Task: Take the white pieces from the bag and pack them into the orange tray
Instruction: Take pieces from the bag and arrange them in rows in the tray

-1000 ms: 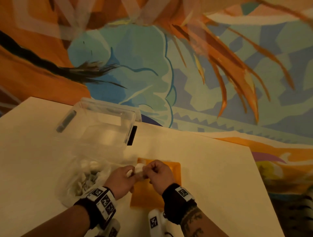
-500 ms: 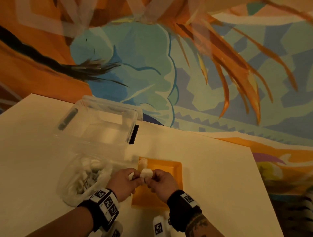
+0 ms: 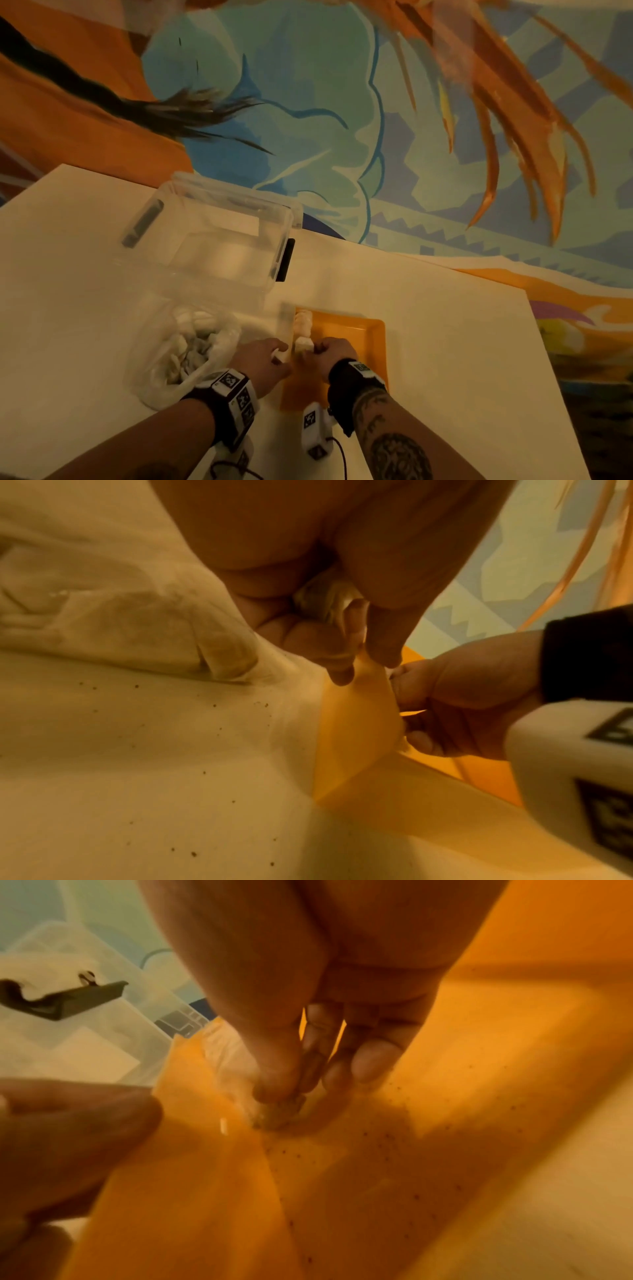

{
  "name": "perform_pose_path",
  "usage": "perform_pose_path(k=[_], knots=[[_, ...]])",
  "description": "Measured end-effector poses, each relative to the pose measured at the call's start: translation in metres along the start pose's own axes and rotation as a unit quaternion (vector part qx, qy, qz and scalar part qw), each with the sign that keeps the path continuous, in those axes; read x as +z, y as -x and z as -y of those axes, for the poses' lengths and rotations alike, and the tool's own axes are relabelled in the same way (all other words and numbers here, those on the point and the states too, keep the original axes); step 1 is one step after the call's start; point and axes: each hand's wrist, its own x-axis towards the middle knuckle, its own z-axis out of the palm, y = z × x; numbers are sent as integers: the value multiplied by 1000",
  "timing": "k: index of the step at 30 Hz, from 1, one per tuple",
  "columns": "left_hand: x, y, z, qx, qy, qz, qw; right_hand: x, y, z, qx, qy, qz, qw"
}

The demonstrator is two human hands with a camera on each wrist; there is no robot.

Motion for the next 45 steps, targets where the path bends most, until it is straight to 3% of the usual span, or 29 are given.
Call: perform_pose_path(k=[5,16,26,29,32,34,36,40,45], knots=[[-1,-5,0,17,-42,3,999,13,-12,5,19,21,-18,999],[-1,-12,4,-2,0,32,999,9,-25,14,20,61,-38,997],[-1,-11,2,-1,-11,27,1000,-1,-9,3,29,-24,-31,999],[-1,-7,1,-15,13,6,1000,-14,5,3,-7,-35,-53,998],[-3,0,-4,-14,100,-15,995,-27,30,9,-110,-105,-60,987],[-5,7,-14,23,152,9,988,-34,51,14,-199,-157,-24,967],[-7,16,-27,70,163,39,983,-38,64,16,-255,-133,0,958],[-6,29,-42,109,223,62,967,-42,74,12,-286,-130,-18,949],[-4,39,-40,88,287,13,954,-51,76,4,-258,-235,-37,936]])
